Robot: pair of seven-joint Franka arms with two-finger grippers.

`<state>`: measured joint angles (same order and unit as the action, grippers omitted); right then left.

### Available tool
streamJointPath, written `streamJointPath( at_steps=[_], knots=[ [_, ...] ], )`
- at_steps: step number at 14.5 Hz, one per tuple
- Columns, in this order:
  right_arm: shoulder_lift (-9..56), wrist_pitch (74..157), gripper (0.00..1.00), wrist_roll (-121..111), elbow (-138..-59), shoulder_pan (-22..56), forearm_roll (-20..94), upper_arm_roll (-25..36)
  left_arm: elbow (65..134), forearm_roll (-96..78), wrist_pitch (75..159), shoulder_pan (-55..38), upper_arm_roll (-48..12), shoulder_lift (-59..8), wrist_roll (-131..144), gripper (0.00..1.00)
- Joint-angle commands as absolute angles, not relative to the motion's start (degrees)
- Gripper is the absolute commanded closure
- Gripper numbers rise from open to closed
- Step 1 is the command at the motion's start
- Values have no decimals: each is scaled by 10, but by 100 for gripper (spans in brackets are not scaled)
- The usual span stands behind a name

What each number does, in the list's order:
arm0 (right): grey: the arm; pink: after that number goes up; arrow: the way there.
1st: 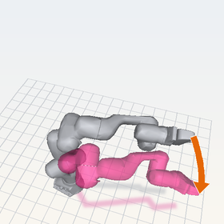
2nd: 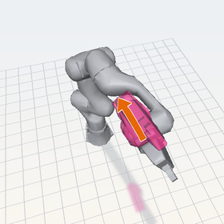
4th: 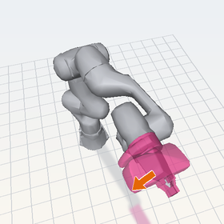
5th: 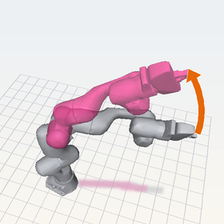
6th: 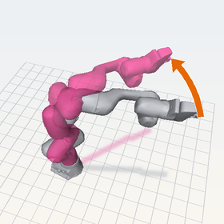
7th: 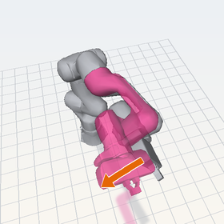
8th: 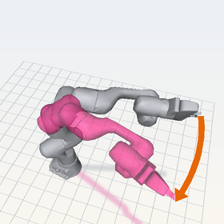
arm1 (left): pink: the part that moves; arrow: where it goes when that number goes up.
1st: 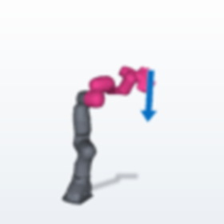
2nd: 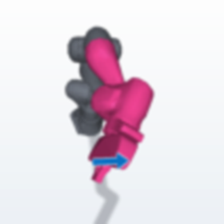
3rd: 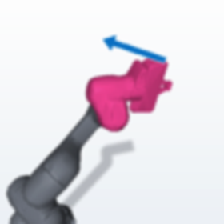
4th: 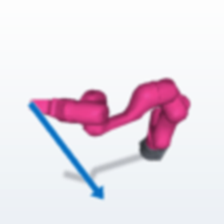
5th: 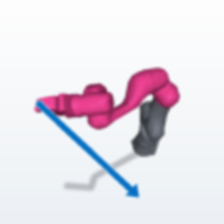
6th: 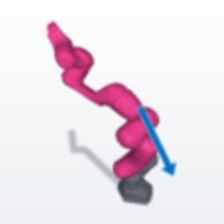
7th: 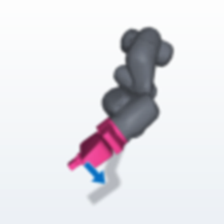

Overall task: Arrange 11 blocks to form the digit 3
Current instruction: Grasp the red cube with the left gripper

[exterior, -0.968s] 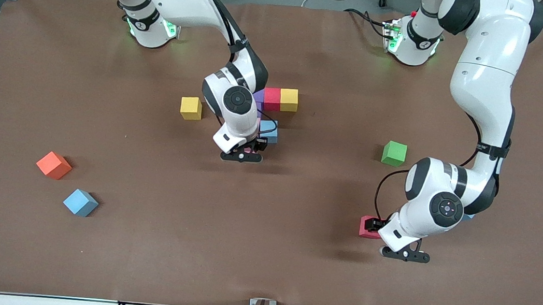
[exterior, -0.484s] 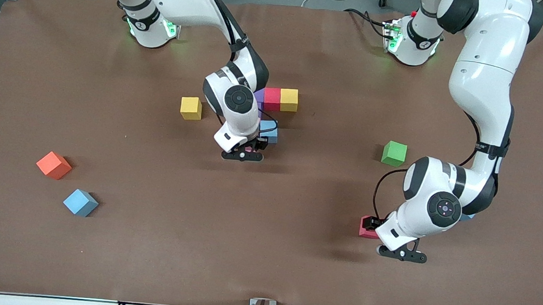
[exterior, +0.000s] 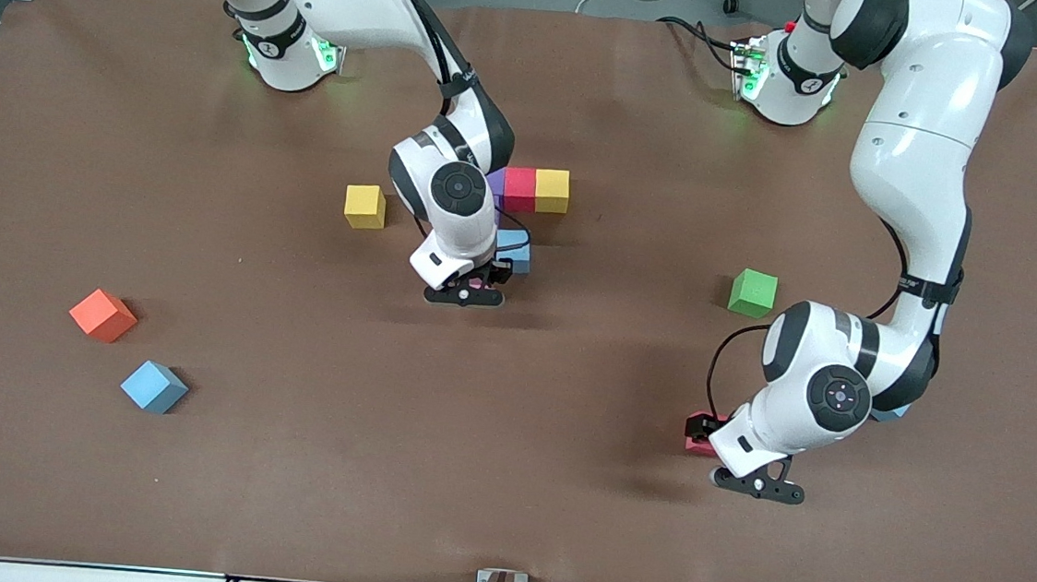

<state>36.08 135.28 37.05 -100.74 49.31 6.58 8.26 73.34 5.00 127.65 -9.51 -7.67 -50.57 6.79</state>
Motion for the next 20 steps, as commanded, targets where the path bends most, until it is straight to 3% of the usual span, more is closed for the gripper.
streamJointPath(
  at_steps=[1, 5, 6, 9, 13, 20],
  knots=[
    [349, 1348, 96, 392, -1033, 507, 66, 83, 705, 52, 1281, -98, -77, -527, 62, 1],
    [349, 1347, 96, 392, -1034, 507, 67, 83, 707, 52, 1294, -100, -76, -537, 69, 2],
    [349, 1346, 96, 391, -1034, 507, 66, 83, 708, 50, 1294, -102, -76, -540, 77, 7],
    [350, 1339, 95, 383, -1033, 507, 66, 84, 711, 20, 1270, -102, -76, -532, 122, 40],
    [351, 1339, 95, 381, -1033, 506, 66, 84, 711, 11, 1199, -98, -76, -495, 124, 65],
    [352, 1340, 95, 370, -1033, 504, 66, 84, 745, 18, 1047, -101, -86, -391, 341, 67]
  ],
)
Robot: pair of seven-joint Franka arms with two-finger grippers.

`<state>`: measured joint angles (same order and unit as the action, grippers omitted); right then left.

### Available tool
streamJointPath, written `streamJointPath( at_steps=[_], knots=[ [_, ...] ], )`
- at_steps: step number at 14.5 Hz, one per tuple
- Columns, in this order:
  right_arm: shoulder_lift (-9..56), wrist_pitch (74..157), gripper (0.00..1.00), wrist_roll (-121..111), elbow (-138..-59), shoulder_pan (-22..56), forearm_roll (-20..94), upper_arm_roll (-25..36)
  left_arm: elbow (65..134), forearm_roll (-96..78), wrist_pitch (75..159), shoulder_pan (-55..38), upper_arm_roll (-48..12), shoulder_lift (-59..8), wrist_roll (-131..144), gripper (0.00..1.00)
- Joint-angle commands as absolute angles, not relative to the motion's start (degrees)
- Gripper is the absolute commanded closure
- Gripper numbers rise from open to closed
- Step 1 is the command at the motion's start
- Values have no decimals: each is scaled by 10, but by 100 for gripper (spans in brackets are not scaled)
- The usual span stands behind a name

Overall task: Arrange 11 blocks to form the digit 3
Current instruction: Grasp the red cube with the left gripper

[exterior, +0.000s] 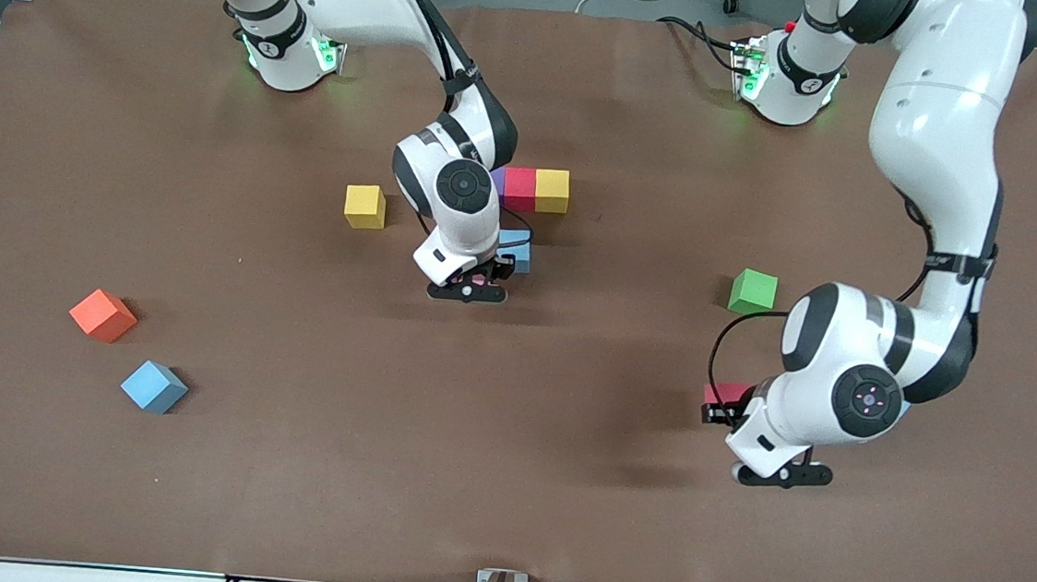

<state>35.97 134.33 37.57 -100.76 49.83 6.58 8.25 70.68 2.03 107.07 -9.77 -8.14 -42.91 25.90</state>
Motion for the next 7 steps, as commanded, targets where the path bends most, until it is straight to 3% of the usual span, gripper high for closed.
streamJointPath(
  at_steps=[1, 6, 7],
  knots=[
    [353, 1341, 95, 370, -1033, 504, 66, 84, 764, 18, 1048, -104, -88, -379, 399, 67],
    [354, 1341, 93, 356, -1032, 502, 64, 84, 862, 21, 1090, -158, -87, -328, 681, 69],
    [354, 1340, 94, 342, -1033, 499, 65, 84, 882, 21, 1112, -170, -88, -322, 735, 74]
  ],
)
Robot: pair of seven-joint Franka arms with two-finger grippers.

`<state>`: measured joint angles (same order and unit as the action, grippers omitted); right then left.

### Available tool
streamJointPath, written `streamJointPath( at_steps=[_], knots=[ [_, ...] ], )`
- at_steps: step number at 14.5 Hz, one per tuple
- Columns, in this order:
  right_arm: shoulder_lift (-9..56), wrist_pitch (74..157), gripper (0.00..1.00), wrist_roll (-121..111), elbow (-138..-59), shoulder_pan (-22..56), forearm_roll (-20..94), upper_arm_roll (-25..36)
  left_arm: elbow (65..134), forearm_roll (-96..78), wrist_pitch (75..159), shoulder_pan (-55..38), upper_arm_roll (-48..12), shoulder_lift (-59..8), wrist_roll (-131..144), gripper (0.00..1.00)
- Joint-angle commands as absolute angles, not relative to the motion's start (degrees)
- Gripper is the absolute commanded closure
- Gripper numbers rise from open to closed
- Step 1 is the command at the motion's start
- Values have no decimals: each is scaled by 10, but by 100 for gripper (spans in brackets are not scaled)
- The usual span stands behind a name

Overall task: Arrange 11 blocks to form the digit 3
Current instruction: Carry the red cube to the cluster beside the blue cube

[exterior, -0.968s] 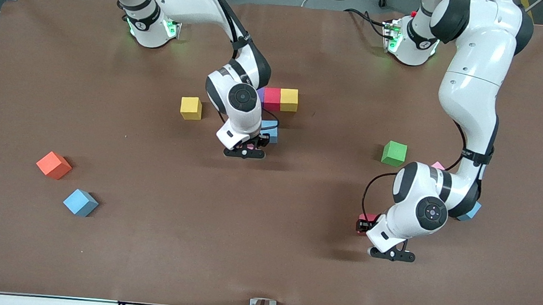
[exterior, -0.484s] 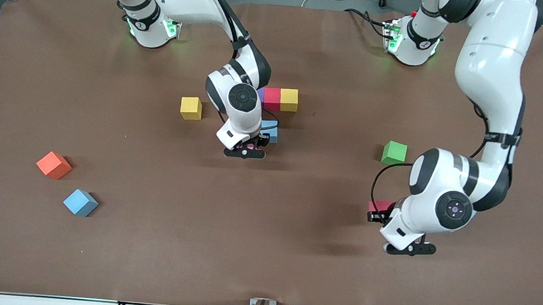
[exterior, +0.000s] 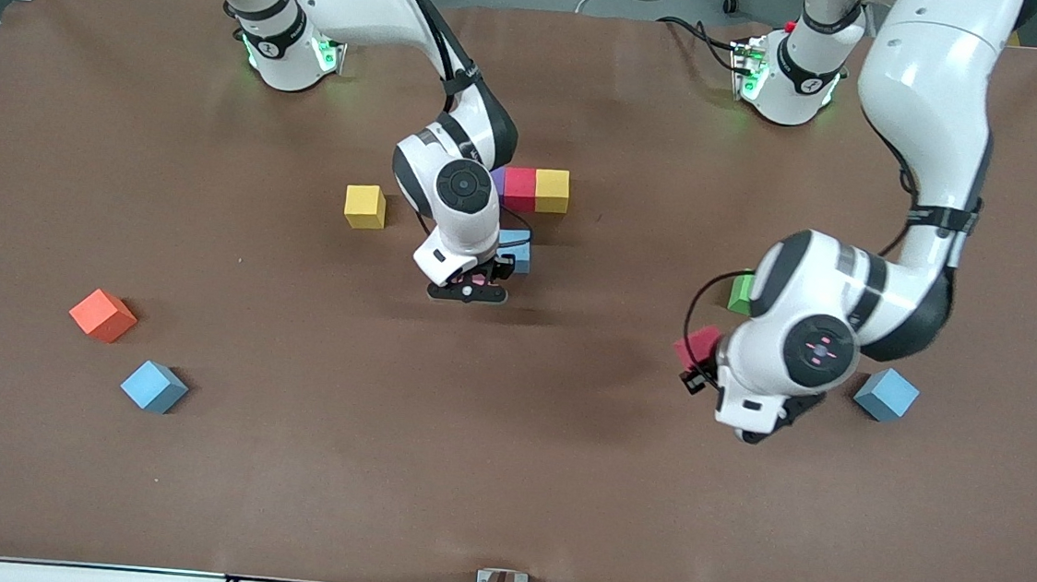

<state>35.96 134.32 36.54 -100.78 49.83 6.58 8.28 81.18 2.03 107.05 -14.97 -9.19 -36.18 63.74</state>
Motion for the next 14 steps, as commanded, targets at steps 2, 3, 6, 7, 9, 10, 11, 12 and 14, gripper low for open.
streamJointPath(
  at_steps=[2, 3, 6, 7, 9, 10, 11, 12, 14],
  knots=[
    [355, 1344, 93, 340, -1032, 499, 65, 84, 901, 21, 1135, -176, -90, -318, 823, 74],
    [355, 1344, 93, 340, -1033, 499, 65, 84, 909, 20, 1144, -189, -93, -319, 867, 74],
    [355, 1345, 88, 345, -1032, 499, 65, 84, 926, 30, 1186, -236, -91, -325, 1031, 74],
    [355, 1345, 83, 345, -1032, 499, 65, 84, 927, 36, 1194, -242, -92, -327, 1084, 73],
    [355, 1346, 19, 346, -1032, 499, 66, 84, 934, 42, 1200, -266, -93, -331, 1184, 72],
    [355, 1346, 0, 346, -1031, 499, 65, 84, 942, 43, 1212, -281, -92, -331, 1231, 72],
    [355, 1345, 0, 346, -1030, 498, 65, 84, 955, 54, 1223, -294, -91, -330, 1280, 72],
    [355, 1345, 0, 346, -1030, 498, 65, 84, 964, 81, 1235, -305, -93, -331, 1335, 72],
    [355, 1342, 0, 346, -1029, 497, 66, 84, 970, 111, 1243, -325, -93, -338, 1440, 72]
  ],
)
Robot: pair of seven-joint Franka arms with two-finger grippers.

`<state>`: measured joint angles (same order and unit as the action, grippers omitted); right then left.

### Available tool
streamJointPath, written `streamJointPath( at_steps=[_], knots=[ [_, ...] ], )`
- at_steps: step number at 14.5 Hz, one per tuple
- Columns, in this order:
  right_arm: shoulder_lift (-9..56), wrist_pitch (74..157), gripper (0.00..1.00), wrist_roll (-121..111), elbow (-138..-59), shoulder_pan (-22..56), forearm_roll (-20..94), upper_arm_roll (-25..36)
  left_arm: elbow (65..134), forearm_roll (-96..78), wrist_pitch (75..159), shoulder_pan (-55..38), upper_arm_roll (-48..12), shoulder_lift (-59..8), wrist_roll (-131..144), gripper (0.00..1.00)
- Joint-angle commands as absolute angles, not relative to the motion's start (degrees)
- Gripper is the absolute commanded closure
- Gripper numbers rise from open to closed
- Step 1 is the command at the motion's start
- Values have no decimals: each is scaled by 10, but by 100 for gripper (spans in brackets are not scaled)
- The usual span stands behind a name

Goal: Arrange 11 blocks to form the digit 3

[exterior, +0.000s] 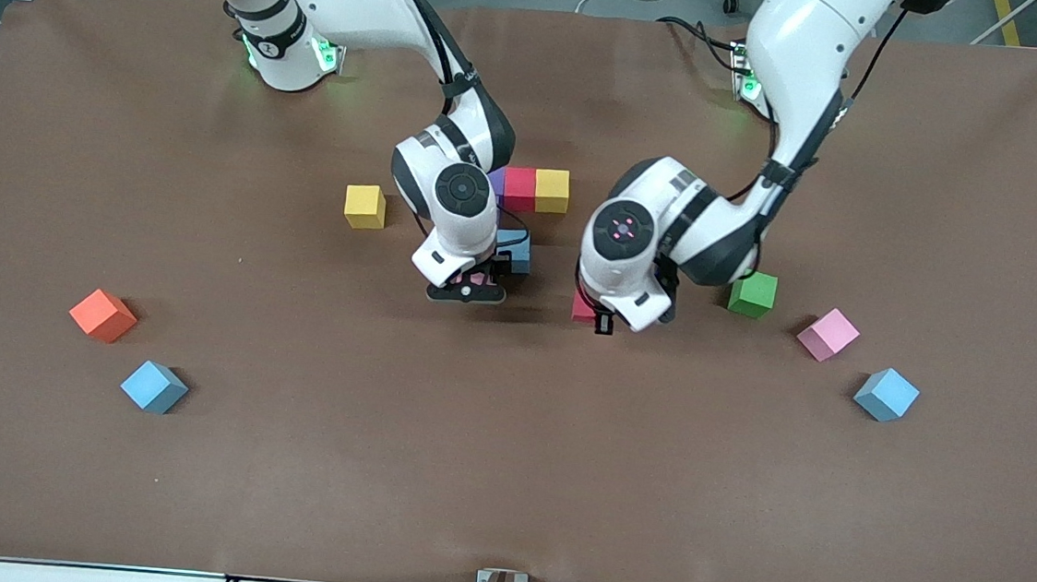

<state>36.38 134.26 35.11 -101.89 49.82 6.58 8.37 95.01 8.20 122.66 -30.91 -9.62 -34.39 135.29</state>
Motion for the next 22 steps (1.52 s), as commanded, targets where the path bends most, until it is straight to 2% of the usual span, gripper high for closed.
streamJointPath(
  at_steps=[1, 6, 14, 18, 22],
  knots=[
    [355, 1341, 0, 347, -1027, 497, 66, 84, 973, 116, 1243, -330, -93, -339, 1465, 72],
    [348, 1342, 0, 351, -1023, 495, 89, 85, 1003, 116, 1246, -360, -94, -330, 1532, 72],
    [308, 1339, 0, 344, -1020, 469, 105, 87, 1076, 116, 1341, -367, -94, -304, 1554, 72],
    [286, 1317, 0, 345, -1020, 440, 103, 92, 1078, 116, 1352, -376, -95, -304, 1562, 72],
    [267, 1305, 0, 341, -1030, 396, 99, 142, 1080, 116, 1368, -386, -95, -309, 1562, 72]
  ],
)
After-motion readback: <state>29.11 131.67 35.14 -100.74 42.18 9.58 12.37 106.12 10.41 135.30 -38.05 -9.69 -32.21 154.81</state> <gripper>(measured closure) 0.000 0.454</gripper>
